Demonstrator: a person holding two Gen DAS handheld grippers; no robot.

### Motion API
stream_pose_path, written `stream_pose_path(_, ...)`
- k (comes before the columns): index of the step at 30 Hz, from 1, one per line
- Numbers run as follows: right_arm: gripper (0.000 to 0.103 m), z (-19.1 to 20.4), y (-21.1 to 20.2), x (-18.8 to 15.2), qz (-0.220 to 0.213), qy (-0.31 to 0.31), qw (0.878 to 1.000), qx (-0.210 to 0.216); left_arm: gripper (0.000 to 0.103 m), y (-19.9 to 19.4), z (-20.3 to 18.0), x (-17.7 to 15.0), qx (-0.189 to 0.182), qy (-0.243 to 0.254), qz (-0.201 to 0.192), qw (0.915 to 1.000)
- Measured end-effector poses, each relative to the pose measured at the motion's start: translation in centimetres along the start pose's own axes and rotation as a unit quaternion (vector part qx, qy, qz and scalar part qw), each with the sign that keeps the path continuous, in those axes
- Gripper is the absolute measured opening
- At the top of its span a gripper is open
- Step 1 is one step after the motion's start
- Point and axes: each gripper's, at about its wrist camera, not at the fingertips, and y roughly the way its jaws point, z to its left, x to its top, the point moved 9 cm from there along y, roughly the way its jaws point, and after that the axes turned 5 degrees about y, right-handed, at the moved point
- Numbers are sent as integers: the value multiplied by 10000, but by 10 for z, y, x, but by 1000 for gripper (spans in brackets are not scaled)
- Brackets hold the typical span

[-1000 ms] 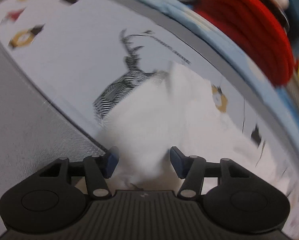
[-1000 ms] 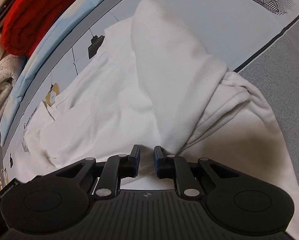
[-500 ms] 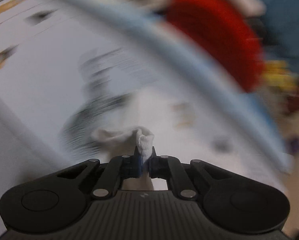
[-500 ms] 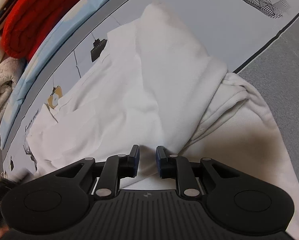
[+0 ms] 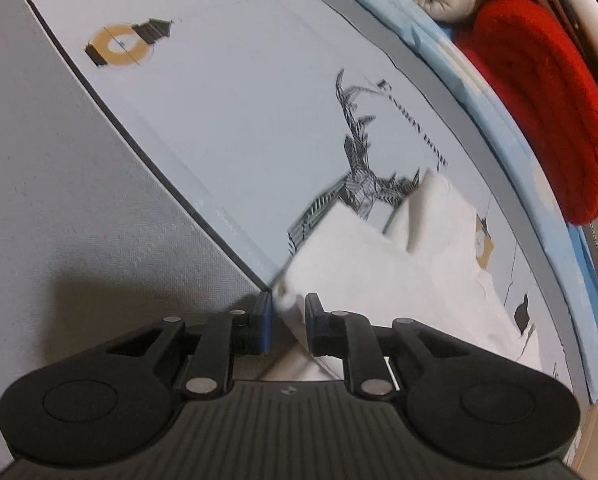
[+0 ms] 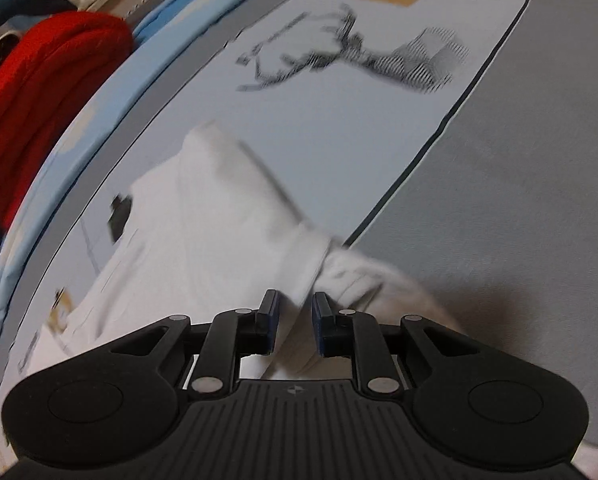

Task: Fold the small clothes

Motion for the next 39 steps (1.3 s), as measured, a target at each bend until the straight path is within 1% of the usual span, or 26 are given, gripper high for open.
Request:
stream_pose_path(1,18,1,-2,3,-84,-39,9999,-39,34,-3,-3,5,-39,70,-89,9999)
stream_pose_path(3,18,-3,-5,12,-311,-86,9994,-141,41,-12,-13,15,12,297,-384,9988)
stream_pose_path(4,19,-4,-8,16,-461,-100,9986,-246,41,-19,-19,14,61,449,-536,9975)
stream_pose_path(5,21,-7,-13,19,-622,-114,9975,-314,41,-22,-25,15,71,588,-619,9963)
stream_pose_path(6,21,-7,-18,21,-764,-137,9965,-295,41,-23,-31,14,35,707,-644,9954)
stream_pose_path(7,21,-3,-23,22,-859,-169,9959,-216,41,-22,-35,13,-14,801,-629,9948)
stream_pose_path(9,21,11,-32,21,-987,-315,9944,200,41,-27,-48,4,-131,1061,-538,9928)
stream_pose_path(10,23,21,-32,18,-957,-518,9932,426,41,-28,-55,2,-184,1185,-473,9917)
stream_pose_path(11,25,28,-28,14,-846,-713,9922,567,42,-26,-60,-1,-239,1285,-426,9905)
stream_pose_path(12,25,30,-23,11,-711,-808,9924,593,43,-26,-65,-3,-304,1358,-414,9894)
stream_pose_path(13,25,27,-19,8,-587,-790,9939,494,43,-26,-69,-5,-359,1426,-394,9883)
stream_pose_path(16,27,1,0,-3,-11,-412,9991,-55,43,-25,-73,-10,-398,1545,-358,9865)
stream_pose_path(18,30,-9,6,-12,306,-187,9992,-145,43,-26,-73,-12,-391,1585,-327,9860)
stream_pose_path(19,32,-12,6,-13,352,-156,9991,-185,43,-24,-74,-13,-403,1597,-306,9859)
stream_pose_path(20,38,-14,6,-13,349,-149,9990,-237,43,-21,-73,-11,-415,1603,-289,9858)
stream_pose_path(21,41,-17,5,-11,335,-144,9989,-297,45,-22,-73,-12,-430,1615,-273,9856)
stream_pose_path(22,41,-19,4,-10,328,-119,9988,-334,48,-22,-74,-12,-443,1629,-270,9853)
stream_pose_path(24,41,-23,1,-11,363,-39,9989,-310,49,-21,-75,-12,-443,1686,-285,9843)
stream_pose_path(29,41,-22,4,-11,415,-10,9987,-292,50,-21,-79,-15,-474,1751,-269,9830)
stream_pose_path(31,34,-21,5,-11,429,11,9988,-236,50,-21,-81,-15,-484,1770,-275,9826)
stream_pose_path(33,6,-17,8,-8,411,-3,9991,-114,50,-21,-82,-16,-497,1786,-283,9823)
stream_pose_path(34,3,-15,7,-6,372,-15,9993,-68,50,-21,-83,-16,-500,1796,-284,9821)
stream_pose_path(37,2,-12,-2,2,143,130,9996,198,50,-21,-84,-17,-511,1820,-290,9815)
stream_pose_path(39,2,-15,-10,12,-160,234,9994,197,50,-22,-85,-17,-515,1829,-295,9813)
